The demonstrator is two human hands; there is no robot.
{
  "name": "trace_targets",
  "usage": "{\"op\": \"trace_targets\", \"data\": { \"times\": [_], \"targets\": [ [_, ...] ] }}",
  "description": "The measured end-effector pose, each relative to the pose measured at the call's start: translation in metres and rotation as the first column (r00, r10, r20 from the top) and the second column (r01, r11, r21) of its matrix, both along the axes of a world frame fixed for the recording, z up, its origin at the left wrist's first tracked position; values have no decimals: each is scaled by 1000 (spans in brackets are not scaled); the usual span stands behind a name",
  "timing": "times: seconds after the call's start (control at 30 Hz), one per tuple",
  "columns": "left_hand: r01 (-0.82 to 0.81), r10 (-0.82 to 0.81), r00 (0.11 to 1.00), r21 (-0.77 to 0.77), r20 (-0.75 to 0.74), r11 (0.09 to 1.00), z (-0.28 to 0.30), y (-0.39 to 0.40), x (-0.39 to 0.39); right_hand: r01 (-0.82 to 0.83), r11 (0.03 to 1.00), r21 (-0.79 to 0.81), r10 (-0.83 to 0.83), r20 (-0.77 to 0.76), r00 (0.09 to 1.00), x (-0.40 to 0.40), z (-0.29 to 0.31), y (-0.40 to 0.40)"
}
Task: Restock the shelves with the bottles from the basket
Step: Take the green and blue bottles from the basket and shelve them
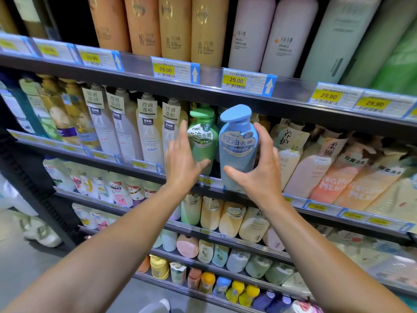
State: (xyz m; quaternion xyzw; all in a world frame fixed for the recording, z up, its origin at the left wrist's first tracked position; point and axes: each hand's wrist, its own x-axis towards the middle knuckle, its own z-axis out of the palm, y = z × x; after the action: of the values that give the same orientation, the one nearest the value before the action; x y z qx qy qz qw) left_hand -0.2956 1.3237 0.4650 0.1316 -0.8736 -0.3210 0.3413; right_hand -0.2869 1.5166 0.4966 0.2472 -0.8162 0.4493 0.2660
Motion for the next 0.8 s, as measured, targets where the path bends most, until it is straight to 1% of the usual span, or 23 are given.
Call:
{"op": "trace_targets", "data": {
  "times": [0.13,0.23,0.37,0.43,0.57,0.67,0.8],
  "targets": [
    [-8,8,1000,5,-5,1000,0,3,3,63,997,-47,-62,17,998,-11,-9,-11],
    [15,-15,999,4,-38,1000,0,0,5,70,994,-83,-68,22,997,-22,-12,-17],
    [12,-11,999,28,-31,1000,1,-2,4,66,996,-63,-62,49,997,-33,-16,-25],
    [2,-1,1000,42,-15,999,1,-3,2,63,996,-69,-57,93,994,-37,-23,-29],
    [-50,50,999,36,-2,998,2,0,1,106,991,-84,-84,232,969,-42,-36,-32],
    [-87,87,996,17,-15,996,3,5,2,109,989,-100,-80,258,963,-47,-37,-31],
    [-94,94,994,-8,-50,996,2,9,4,97,991,-89,-67,291,954,-54,-36,-30]
  ]
}}
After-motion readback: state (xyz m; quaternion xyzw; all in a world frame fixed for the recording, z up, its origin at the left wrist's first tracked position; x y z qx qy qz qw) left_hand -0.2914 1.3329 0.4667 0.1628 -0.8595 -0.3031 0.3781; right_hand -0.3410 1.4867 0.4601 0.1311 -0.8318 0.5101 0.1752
